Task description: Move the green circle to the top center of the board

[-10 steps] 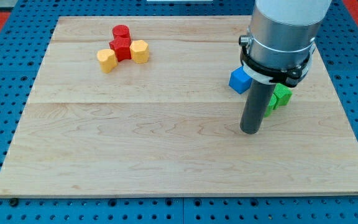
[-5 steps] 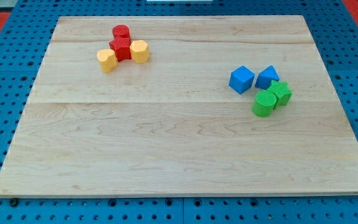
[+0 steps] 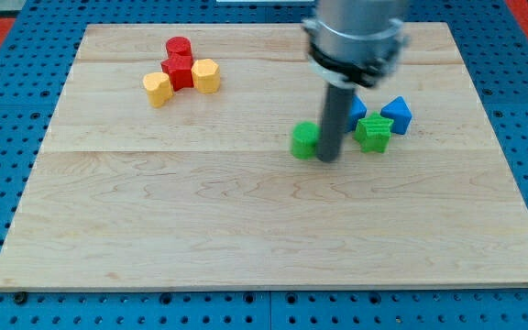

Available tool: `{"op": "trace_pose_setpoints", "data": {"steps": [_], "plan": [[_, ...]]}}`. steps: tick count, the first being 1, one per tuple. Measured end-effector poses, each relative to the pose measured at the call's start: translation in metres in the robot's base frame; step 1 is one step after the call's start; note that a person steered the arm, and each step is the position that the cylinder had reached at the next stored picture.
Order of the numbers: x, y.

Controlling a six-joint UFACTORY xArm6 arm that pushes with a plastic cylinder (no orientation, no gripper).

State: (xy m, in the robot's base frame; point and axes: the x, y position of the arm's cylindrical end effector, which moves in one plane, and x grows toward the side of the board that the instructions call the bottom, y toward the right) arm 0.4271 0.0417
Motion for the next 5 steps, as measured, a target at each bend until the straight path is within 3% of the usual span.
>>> {"op": "trace_pose_setpoints", "data": {"steps": [1, 3, 4, 5], "plan": [[-0.048, -0.049], [-0.032, -0.104], [-0.052, -0.068], [-0.103, -0.06]]}}
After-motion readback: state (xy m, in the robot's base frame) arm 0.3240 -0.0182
